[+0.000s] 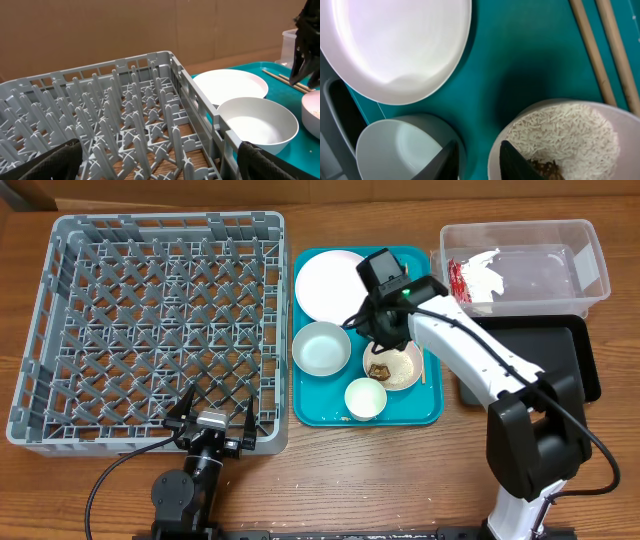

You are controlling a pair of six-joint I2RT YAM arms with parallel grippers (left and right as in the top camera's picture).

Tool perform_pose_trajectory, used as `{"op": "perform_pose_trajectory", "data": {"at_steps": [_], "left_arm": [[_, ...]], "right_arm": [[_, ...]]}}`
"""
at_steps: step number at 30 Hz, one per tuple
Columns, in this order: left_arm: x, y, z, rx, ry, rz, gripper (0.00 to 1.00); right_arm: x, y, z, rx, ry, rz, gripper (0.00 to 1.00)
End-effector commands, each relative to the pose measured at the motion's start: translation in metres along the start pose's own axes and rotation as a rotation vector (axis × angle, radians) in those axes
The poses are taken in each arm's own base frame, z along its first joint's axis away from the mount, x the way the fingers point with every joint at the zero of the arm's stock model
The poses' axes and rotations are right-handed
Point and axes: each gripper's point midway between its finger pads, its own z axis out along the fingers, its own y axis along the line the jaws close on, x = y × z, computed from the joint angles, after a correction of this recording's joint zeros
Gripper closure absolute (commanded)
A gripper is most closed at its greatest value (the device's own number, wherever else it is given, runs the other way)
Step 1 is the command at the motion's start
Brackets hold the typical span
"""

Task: Sort waste into correct bins and load items into the dishwasher
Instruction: 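Grasp the rim of the rice bowl with the right gripper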

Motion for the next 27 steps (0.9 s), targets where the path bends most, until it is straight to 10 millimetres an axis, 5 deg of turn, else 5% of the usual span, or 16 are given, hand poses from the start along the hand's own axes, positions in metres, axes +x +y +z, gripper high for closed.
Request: {"op": "perform_pose_trajectory", "data": {"at_steps": [1,8,15,27], "left_arm": [[0.001,0.000,0.000,0.000,-0.002,0.015,0.00],[0.001,0.000,0.000,0.000,-0.002,0.015,0.00],[0.001,0.000,0.000,0.000,-0.003,0.016,0.00],[0.001,0.000,0.000,0.000,-0.002,0.015,0.00]], "right_arm": [[0.015,-0.010,0.018,0.075,0.020,0.047,0.71],[0.034,-0.024,0.046,0.147,0.109,0.075,0.74],[0.036,-0.017,0.042,0.119,0.135,0.037,0.94],[0.012,0.001,-0.040,0.074,0.149,-0.115,0.96]]}}
